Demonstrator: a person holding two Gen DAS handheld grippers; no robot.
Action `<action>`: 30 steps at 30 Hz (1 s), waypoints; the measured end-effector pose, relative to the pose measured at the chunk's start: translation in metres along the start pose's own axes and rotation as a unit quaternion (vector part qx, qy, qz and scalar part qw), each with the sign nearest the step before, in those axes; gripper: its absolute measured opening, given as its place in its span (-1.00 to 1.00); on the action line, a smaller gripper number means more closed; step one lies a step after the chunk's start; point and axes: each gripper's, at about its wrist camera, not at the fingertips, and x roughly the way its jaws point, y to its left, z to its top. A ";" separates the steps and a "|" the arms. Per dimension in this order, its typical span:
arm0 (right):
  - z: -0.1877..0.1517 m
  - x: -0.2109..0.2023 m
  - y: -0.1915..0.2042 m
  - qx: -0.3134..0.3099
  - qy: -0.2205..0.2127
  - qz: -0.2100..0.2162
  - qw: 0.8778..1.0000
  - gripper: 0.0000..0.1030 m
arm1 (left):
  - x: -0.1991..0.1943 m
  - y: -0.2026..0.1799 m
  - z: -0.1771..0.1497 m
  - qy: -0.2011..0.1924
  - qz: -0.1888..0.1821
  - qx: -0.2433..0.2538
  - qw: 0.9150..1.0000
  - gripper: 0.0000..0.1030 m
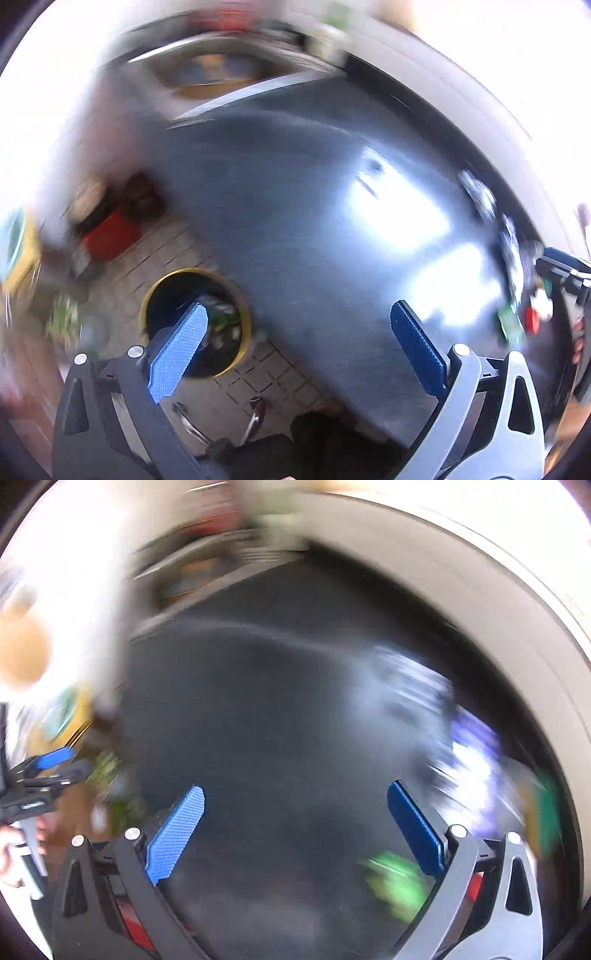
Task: Collect trash
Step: 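Open both grippers to drop the wrapper and tape roll into the bin, then grasp the green sponge with the right gripper while the left grasps the crumpled wrapper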
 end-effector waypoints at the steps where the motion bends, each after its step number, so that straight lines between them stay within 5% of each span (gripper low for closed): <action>1: -0.016 -0.008 -0.044 0.047 0.005 -0.024 0.999 0.87 | 0.009 -0.024 0.011 0.007 -0.018 0.026 0.999 0.87; 7: -0.126 -0.054 -0.220 0.264 0.001 -0.106 0.959 0.87 | 0.055 -0.126 0.059 0.038 -0.076 0.092 0.992 0.87; 11: -0.172 -0.065 -0.276 0.352 -0.009 -0.113 0.929 0.87 | 0.100 -0.177 0.098 0.064 -0.074 0.110 0.989 0.87; 14: -0.174 -0.058 -0.305 0.369 -0.009 -0.121 0.922 0.87 | 0.119 -0.220 0.117 0.061 -0.066 0.139 0.986 0.87; 21: -0.125 -0.020 -0.323 0.321 -0.003 -0.099 0.942 0.87 | 0.173 -0.278 0.155 0.086 -0.030 0.181 0.979 0.87; 24: -0.086 0.009 -0.322 0.259 0.008 -0.105 0.960 0.87 | 0.190 -0.291 0.160 0.090 -0.027 0.189 0.977 0.87; 30: -0.051 0.049 -0.316 0.181 0.037 -0.124 0.975 0.87 | 0.218 -0.306 0.159 0.107 -0.010 0.214 0.971 0.87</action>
